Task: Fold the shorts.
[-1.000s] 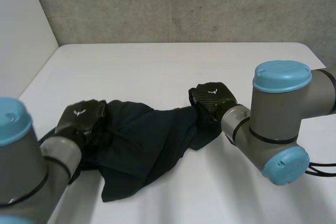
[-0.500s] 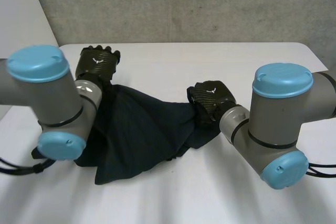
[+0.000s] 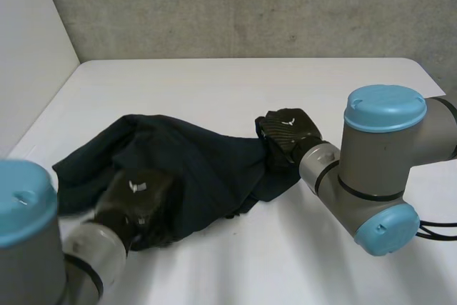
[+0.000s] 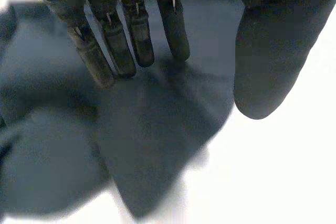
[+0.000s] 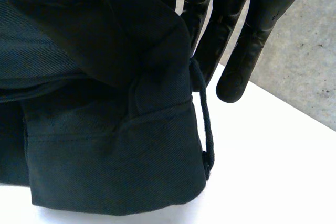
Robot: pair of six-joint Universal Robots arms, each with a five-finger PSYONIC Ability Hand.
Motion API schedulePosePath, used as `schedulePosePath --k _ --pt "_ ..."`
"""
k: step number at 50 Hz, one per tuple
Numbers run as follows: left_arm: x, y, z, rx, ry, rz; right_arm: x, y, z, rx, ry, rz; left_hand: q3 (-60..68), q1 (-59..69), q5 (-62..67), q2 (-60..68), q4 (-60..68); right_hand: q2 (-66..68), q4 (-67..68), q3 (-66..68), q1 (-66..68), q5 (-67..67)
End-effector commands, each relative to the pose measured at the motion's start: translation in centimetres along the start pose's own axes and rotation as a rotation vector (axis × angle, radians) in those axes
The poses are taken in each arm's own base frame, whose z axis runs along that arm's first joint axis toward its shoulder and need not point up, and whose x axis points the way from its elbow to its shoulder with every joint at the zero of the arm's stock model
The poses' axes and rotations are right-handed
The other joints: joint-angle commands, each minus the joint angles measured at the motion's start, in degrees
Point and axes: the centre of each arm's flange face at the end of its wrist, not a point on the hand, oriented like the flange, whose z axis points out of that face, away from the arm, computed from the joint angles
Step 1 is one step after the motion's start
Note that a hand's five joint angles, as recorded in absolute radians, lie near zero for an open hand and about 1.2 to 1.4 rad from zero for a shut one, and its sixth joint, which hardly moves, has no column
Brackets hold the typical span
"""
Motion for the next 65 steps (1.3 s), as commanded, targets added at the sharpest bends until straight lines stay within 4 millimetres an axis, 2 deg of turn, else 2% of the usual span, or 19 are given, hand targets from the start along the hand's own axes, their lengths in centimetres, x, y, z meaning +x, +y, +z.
schedulePosePath --k 1,4,5,7,18,28,32,36,37,40,42,43,45,50,52,54,55,59,65 --pt "0.1 3.3 0.8 -0.053 -0.004 0.007 0.0 0.0 -0.1 0.001 0.000 0.000 4.77 4.37 4.66 4.67 4.45 12.94 11.86 12.57 25.27 13.31" --pt "0.2 3.7 1.1 -0.044 -0.005 0.008 0.0 0.0 -0.1 -0.002 -0.001 0.001 -2.27 -2.67 -2.39 -2.37 -2.59 12.94 11.86 12.57 25.27 13.31" --pt "0.1 3.8 1.4 -0.040 -0.009 0.010 0.0 0.0 -0.1 -0.002 -0.002 0.000 -11.30 -11.70 -11.41 -11.40 -11.62 12.94 11.86 12.57 25.27 13.31" --pt "0.2 3.8 1.8 -0.033 -0.011 0.009 -0.1 0.1 -0.1 -0.002 -0.004 0.000 -16.58 -16.98 -16.70 -16.68 -16.90 12.94 11.86 12.57 25.27 13.31" --pt "-0.4 4.1 5.1 -0.012 -0.082 0.008 -0.3 0.4 -0.2 -0.011 -0.011 0.000 -14.59 -14.99 -14.70 -14.69 -14.91 12.94 11.86 12.57 25.27 13.31" --pt "-0.9 4.6 7.8 0.000 -0.147 0.059 -0.4 0.7 -0.2 -0.018 -0.014 -0.001 -1.14 -1.54 -1.25 -1.24 -1.46 12.94 11.86 12.57 25.27 13.31" --pt "-1.1 4.3 8.4 0.039 -0.178 0.114 -0.4 0.7 -0.1 -0.017 -0.014 -0.004 11.62 11.22 11.50 11.52 11.30 12.94 11.86 12.57 25.27 13.31" --pt "-1.7 3.2 8.4 0.090 -0.216 0.168 -0.1 0.0 -0.1 0.002 -0.006 -0.012 37.84 37.44 37.72 37.74 37.52 12.94 11.86 12.57 25.27 13.31" --pt "-1.9 1.8 8.0 0.133 -0.229 0.182 0.1 -0.2 -0.1 0.006 -0.002 -0.017 45.37 44.97 45.25 45.27 45.05 12.94 11.86 12.57 25.27 13.31" --pt "-2.3 -1.0 6.6 0.226 -0.251 0.198 0.4 -1.5 -0.6 0.036 0.003 -0.053 45.45 45.04 45.33 45.35 45.13 12.94 11.86 12.57 25.27 13.31" --pt "-2.9 -3.8 5.2 0.319 -0.278 0.211 0.5 -2.7 -1.1 0.067 0.007 -0.086 45.45 45.04 45.33 45.35 45.13 12.94 11.86 12.57 25.27 13.31" --pt "-3.1 -4.8 4.7 0.353 -0.287 0.216 0.7 -4.3 -1.7 0.109 0.019 -0.127 45.45 45.04 45.33 45.35 45.13 12.94 11.86 12.57 25.27 13.31" --pt "-3.6 -8.2 2.7 0.461 -0.325 0.230 1.0 -6.1 -2.6 0.151 0.035 -0.176 45.45 45.04 45.33 45.35 45.13 12.94 11.86 12.57 25.27 13.31" --pt "-4.4 -13.9 -1.8 0.641 -0.372 0.270 2.1 -11.6 -5.4 0.297 0.103 -0.299 45.45 45.04 45.33 45.35 45.13 12.94 11.86 12.57 25.27 13.31" --pt "-4.4 -16.4 -4.0 0.725 -0.361 0.299 2.8 -14.9 -7.1 0.390 0.153 -0.333 45.45 45.04 45.33 45.35 45.13 12.94 11.86 12.57 25.27 13.31" --pt "-4.5 -17.9 -5.3 0.774 -0.355 0.318 3.2 -16.8 -8.3 0.448 0.180 -0.347 45.45 45.04 45.33 45.35 45.13 12.94 11.86 12.57 25.27 13.31" --pt "-4.5 -18.4 -5.9 0.792 -0.351 0.322 3.4 -18.6 -9.6 0.497 0.196 -0.354 45.45 45.04 45.33 45.35 45.13 12.94 11.86 12.57 25.27 13.31" --pt "-4.8 -20.4 -7.9 0.854 -0.348 0.332 3.6 -21.3 -11.5 0.554 0.215 -0.361 45.45 45.04 45.33 45.35 45.13 12.94 11.86 12.57 25.27 13.31" --pt "-5.4 -21.9 -11.0 0.914 -0.381 0.322 3.7 -22.4 -12.8 0.542 0.208 -0.361 45.45 45.04 45.33 45.35 45.13 12.94 11.86 12.57 25.27 13.31"
